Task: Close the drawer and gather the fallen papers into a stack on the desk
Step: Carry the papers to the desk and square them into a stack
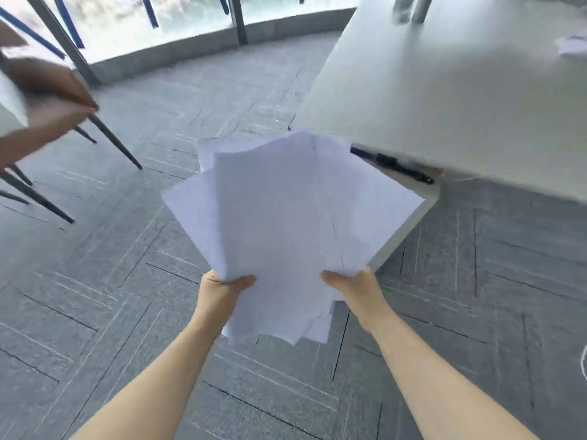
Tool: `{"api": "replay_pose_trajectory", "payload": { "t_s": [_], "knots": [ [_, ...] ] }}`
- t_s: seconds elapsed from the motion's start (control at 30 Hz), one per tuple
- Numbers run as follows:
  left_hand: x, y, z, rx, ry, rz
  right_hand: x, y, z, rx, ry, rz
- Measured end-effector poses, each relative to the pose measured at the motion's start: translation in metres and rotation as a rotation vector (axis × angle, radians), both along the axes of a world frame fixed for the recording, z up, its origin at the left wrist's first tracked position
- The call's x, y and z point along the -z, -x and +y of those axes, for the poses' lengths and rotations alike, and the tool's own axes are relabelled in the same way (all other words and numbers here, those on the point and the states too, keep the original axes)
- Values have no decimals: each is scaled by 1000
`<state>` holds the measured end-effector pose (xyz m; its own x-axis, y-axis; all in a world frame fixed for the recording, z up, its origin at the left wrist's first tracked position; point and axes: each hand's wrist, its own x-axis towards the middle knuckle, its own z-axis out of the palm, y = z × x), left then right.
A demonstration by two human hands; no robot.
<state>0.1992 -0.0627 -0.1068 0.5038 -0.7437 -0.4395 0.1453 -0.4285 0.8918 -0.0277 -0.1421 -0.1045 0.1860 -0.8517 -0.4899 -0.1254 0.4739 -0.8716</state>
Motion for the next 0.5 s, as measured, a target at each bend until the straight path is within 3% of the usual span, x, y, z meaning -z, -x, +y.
{"api": "replay_pose_trajectory", "payload": {
  "t_s": [0.13,0.23,0.37,0.5],
  "knots": [
    [-140,13,-56,54,154,-27,-155,11,-33,129,179,-4],
    [-216,30,-103,120,251,-17,-234,32,-49,205,284,-36],
    [-279,73,-169,245,360,23,-304,65,-78,297,409,20],
    [-310,131,-240,311,437,43,-330,116,-142,427,515,119]
  ]
}}
